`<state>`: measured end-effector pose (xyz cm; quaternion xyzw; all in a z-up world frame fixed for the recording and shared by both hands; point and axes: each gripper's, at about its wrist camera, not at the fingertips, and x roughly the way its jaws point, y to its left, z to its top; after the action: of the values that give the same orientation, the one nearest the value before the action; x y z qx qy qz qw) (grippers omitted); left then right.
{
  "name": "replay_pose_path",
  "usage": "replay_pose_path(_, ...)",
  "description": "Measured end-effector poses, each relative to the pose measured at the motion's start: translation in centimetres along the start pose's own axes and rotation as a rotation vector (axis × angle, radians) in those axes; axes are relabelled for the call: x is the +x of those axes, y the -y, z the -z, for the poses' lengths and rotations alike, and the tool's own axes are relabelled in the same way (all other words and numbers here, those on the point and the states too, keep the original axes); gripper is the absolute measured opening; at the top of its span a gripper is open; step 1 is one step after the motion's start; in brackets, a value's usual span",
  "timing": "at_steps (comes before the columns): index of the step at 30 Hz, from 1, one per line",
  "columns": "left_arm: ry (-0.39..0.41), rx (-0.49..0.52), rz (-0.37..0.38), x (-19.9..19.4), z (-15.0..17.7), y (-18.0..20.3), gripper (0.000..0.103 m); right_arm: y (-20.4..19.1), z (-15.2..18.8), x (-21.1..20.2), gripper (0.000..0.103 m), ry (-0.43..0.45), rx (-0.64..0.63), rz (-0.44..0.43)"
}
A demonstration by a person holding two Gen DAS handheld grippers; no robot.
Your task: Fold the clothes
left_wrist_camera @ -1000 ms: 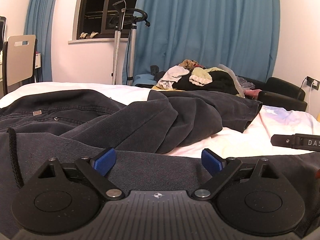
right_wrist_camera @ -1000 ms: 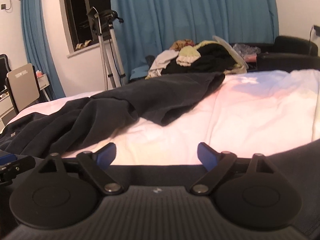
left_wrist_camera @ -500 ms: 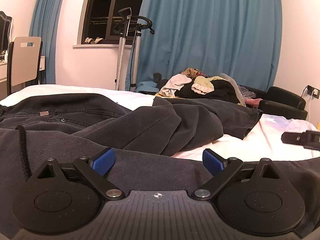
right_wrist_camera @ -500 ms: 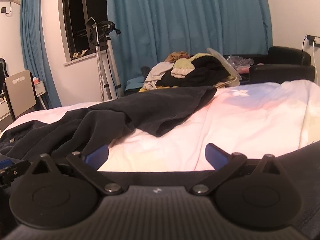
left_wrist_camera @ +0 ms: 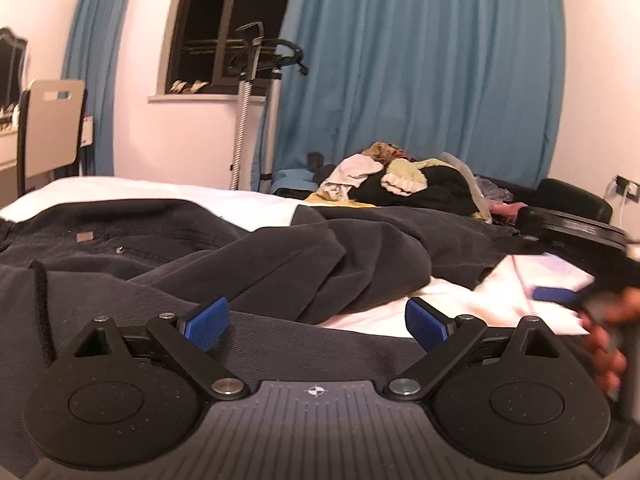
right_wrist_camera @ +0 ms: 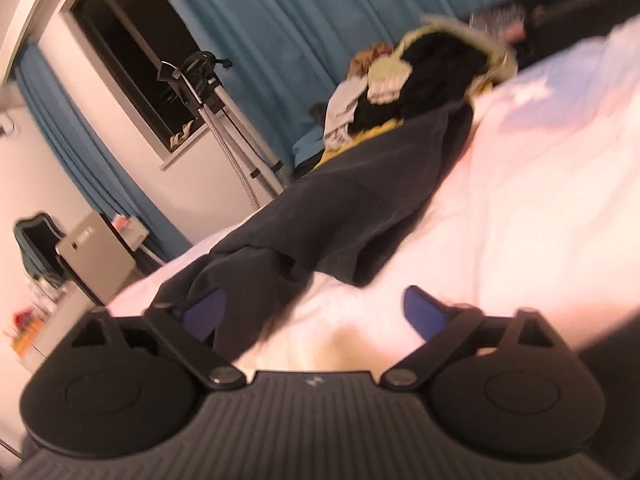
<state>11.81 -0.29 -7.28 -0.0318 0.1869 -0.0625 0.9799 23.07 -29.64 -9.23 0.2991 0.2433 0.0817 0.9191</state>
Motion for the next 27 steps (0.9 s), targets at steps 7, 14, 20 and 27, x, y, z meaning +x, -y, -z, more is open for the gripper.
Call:
replay_pose_path(7,-0.037,-0.003,0.044,1.9,1.0,0.1,0.096,2.6,-1.1,6.8,0.054,-0.010,0.124,-0.032)
replay_pose_path(14,-0.074,-0.010,0.056,3.9,1.9,-0.6,0.097,2.0,-2.7,6.7,0.003,0.049,0.151,-0.045)
replay_pose_path(20,-0.062,-0.039,0.070,3.5,1.6,-1.1,0.097,2.5,-6.5,2.0,0.003,0.187,0.239,-0.051)
replay_pose_path(27,-0.019,-0.113,0.048,1.8,0.8,-2.4,0.097,5.4,-12.0,-10.7,0.003,0.444,0.269,0.084)
